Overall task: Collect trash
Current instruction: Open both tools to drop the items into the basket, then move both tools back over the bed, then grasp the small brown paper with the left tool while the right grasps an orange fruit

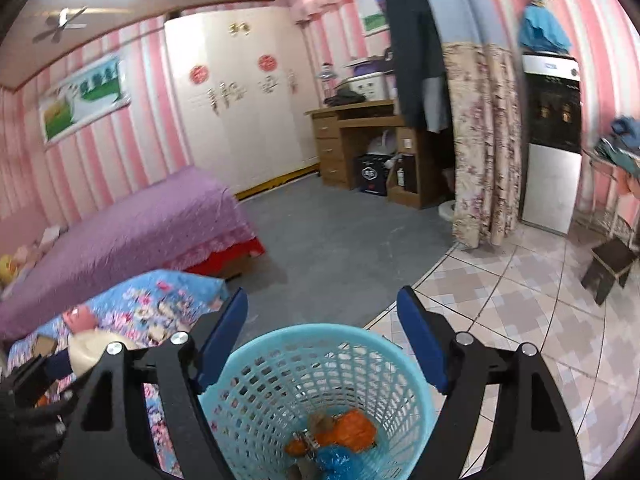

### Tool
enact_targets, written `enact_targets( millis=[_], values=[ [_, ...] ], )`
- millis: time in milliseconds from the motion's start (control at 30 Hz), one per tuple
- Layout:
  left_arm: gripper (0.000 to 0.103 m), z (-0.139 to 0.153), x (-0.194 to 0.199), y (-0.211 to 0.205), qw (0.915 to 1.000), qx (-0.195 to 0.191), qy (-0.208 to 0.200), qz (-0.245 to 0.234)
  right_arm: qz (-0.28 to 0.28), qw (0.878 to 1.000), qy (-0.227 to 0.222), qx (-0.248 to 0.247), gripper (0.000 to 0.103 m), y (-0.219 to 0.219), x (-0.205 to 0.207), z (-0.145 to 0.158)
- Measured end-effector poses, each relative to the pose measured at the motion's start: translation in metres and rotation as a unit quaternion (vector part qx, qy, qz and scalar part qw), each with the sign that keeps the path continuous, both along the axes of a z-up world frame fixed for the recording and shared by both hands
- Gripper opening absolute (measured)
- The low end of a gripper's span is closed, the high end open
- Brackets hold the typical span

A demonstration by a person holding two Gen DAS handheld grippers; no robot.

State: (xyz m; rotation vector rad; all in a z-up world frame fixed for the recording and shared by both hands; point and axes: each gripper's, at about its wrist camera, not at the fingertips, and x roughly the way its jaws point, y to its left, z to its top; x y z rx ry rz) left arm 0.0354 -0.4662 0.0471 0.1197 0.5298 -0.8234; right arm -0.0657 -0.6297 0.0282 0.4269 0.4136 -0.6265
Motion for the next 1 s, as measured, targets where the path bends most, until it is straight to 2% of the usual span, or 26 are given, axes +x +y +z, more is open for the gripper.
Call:
enact_targets(
  millis=[200, 367, 467, 600, 700, 867, 1000],
  values=[
    [0.087, 0.007, 0.012, 0.028, 0.9997, -0.008, -0.005, 0.022, 0.033, 0.999, 0.006, -0.015, 0.077, 0.015, 0.015, 0.003],
    [0.087, 0.001, 0.031, 0.099, 0.9968, 0.008, -0.011, 0.079, 0.082, 0.996, -0.009, -0.032, 0.078, 0.044, 0.031, 0.012],
    [0.087, -0.009, 0.043, 0.158, 0.9902, 0.035, -0.023, 0.133, 0.119, 0.992, -0.013, -0.043, 0.079, 0.071, 0.046, 0.017],
    [0.087, -0.023, 0.064, 0.253, 0.9745, 0.052, -0.016, 0.218, 0.179, 0.982, -0.012, -0.052, 0.080, 0.119, 0.071, 0.020],
    [0.087, -0.035, 0.077, 0.329, 0.9571, 0.050, 0.003, 0.285, 0.218, 0.974, -0.010, -0.064, 0.080, 0.157, 0.087, 0.021],
    [0.087, -0.056, 0.092, 0.428, 0.9275, 0.030, 0.027, 0.372, 0.279, 0.959, -0.005, -0.055, 0.080, 0.213, 0.111, 0.013],
    [0.087, -0.070, 0.110, 0.459, 0.9188, 0.039, 0.044, 0.390, 0.333, 0.942, 0.009, -0.052, 0.080, 0.266, 0.137, 0.000]
  ],
)
